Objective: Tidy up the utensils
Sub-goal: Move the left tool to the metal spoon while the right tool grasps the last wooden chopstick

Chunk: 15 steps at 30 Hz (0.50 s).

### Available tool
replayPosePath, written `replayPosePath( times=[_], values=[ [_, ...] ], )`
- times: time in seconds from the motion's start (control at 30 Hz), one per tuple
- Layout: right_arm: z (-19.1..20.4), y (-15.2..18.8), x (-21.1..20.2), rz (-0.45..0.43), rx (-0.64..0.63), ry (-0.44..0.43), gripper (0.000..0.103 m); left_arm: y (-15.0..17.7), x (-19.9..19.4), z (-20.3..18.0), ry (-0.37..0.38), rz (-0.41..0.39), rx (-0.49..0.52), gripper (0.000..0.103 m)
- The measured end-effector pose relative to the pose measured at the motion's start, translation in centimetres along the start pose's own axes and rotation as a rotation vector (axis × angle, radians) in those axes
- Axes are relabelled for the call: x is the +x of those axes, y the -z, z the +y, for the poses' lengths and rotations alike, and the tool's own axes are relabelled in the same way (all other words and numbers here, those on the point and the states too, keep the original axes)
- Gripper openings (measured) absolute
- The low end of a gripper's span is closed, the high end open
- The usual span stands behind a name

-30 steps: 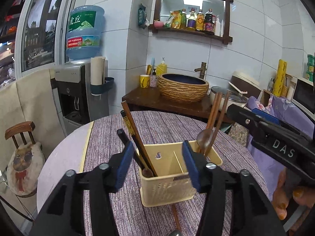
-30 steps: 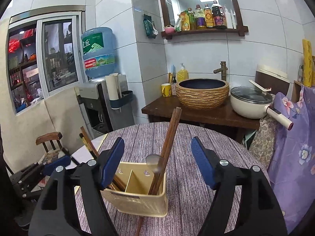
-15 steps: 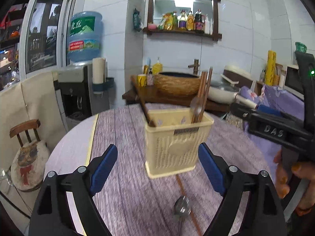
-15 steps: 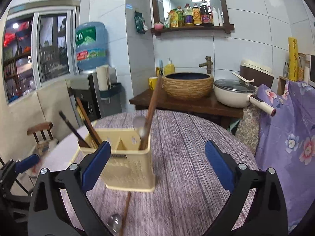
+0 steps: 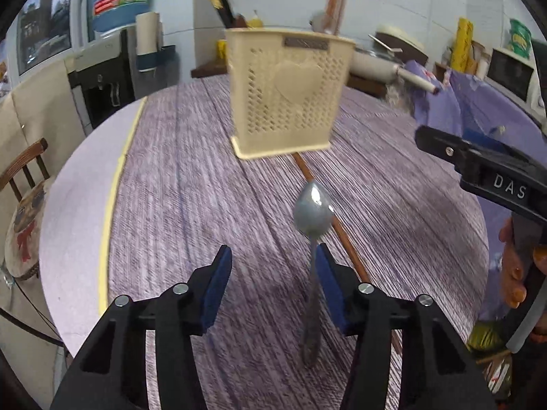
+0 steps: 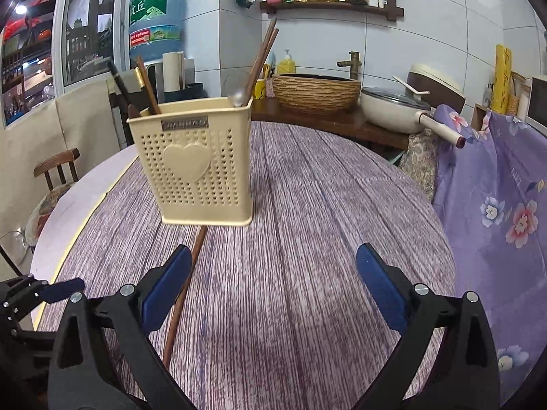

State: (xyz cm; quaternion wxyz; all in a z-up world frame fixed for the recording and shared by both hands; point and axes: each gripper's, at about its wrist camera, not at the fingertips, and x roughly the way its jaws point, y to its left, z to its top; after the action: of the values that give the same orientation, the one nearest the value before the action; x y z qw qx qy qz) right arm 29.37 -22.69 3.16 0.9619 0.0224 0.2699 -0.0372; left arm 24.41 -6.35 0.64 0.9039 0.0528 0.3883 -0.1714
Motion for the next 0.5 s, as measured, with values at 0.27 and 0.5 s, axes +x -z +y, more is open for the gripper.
replayPosePath(
  times=[0.27, 0.5],
  values=[
    [-1.0, 2.1, -0.1, 0.056, 0.073, -0.003, 0.095, 1.7, 2.0, -1.8, 0.015, 0.074, 0.016, 0.038],
    [-1.4, 2.6, 0.0, 0.074, 0.106, 0.01, 0.095, 1.6, 2.5, -2.0, -0.093, 0.057, -0.006, 0.012]
  ],
)
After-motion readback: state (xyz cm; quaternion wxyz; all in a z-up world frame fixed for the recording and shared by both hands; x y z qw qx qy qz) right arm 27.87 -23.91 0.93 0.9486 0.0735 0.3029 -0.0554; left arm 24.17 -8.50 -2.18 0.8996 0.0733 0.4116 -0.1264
